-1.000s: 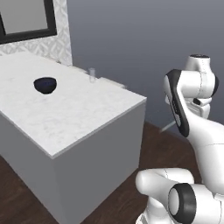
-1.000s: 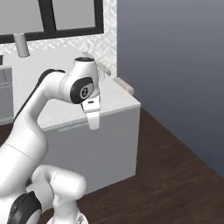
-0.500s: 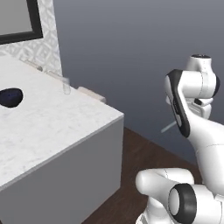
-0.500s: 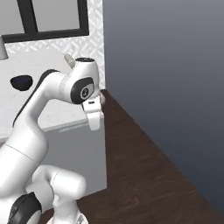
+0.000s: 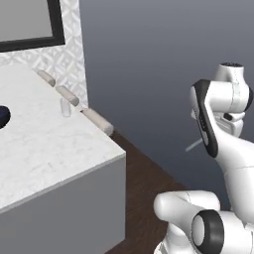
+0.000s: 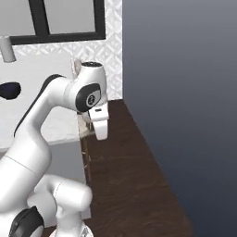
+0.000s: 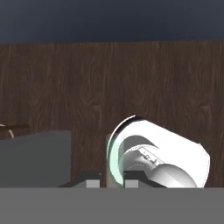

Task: Take a straw from the drawer in front and place it inside the glass cup on the dining counter.

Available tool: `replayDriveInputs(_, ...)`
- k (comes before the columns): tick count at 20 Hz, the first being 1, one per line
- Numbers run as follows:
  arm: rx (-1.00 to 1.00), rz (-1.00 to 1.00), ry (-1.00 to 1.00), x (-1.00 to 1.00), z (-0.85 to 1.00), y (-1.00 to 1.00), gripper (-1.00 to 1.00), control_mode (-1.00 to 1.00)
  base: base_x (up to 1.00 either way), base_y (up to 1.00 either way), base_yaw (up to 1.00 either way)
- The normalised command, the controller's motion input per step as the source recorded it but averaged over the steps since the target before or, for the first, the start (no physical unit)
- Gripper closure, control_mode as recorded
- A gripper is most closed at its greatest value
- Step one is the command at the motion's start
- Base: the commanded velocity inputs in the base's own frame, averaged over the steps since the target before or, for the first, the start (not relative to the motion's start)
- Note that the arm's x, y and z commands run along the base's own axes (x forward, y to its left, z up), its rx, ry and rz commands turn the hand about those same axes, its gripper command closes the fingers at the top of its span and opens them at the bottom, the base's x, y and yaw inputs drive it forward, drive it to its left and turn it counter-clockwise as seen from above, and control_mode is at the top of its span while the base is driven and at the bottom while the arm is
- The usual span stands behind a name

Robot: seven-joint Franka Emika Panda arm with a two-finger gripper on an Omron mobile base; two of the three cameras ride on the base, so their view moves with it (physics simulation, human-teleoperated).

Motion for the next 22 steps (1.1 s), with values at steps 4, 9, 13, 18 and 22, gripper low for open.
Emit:
replayDriveInputs(4,0.0,0.0,0.0,0.0,0.0,0.0,1.0,1.0,1.0,-0.73,0.43)
replayDriveInputs(9,0.0,0.0,0.0,0.0,0.0,0.0,1.0,1.0,0.86,-0.71,0.49)
replayDriveInputs(13,0.0,0.0,0.0,0.0,0.0,0.0,1.0,1.0,0.71,-0.63,0.55)
replayDriveInputs(18,0.0,0.0,0.0,0.0,0.0,0.0,1.0,1.0,0.66,-0.49,0.62)
replayDriveInputs(22,0.0,0.0,0.0,0.0,0.0,0.0,1.0,1.0,0.65,-0.48,0.63)
